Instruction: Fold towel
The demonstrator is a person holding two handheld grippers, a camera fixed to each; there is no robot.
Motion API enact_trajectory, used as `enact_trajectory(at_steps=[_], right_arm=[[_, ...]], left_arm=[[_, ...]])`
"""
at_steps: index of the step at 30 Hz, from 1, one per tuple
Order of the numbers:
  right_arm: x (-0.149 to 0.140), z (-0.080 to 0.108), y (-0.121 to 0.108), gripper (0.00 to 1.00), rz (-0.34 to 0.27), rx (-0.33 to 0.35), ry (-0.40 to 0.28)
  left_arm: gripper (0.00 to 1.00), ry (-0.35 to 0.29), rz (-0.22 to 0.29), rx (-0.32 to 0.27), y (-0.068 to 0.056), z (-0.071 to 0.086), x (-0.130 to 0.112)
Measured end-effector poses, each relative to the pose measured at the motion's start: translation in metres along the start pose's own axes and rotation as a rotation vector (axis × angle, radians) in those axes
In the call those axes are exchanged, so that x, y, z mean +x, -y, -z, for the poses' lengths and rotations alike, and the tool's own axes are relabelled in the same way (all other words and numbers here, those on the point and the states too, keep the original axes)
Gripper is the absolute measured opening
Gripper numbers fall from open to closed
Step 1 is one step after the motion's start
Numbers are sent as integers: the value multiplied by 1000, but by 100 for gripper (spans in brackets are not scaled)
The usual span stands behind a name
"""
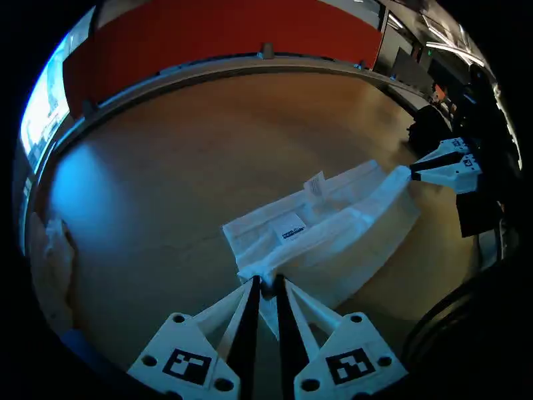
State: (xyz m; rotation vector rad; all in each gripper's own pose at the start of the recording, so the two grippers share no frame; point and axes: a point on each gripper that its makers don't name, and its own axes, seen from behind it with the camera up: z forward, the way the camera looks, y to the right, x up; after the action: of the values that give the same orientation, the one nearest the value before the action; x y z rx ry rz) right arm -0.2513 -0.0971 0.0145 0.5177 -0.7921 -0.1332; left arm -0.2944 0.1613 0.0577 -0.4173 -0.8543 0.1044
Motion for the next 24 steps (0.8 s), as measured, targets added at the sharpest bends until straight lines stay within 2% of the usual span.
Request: enact_trajectory(at_steps=[7, 12, 14, 18, 20, 24], right_arm=[[-2, -18, -12, 40, -4, -43, 16], [1, -24, -17, 44, 2, -63, 12], [2, -26, -20, 50, 10, -75, 11], [3, -28, -25, 56, 35, -87, 13], [4, -30, -28, 60, 48, -93, 12], [10, -32, -33, 62, 63, -104, 10]], left_arm=[[30, 8, -25, 57, 12, -20, 1], [39, 6, -48, 85, 19, -26, 7], [41, 6, -52, 94, 22, -28, 9], [46, 4, -45, 106, 27, -29, 13], [54, 0, -39, 113, 31, -29, 16], [57, -10, -35, 123, 36, -30, 22]])
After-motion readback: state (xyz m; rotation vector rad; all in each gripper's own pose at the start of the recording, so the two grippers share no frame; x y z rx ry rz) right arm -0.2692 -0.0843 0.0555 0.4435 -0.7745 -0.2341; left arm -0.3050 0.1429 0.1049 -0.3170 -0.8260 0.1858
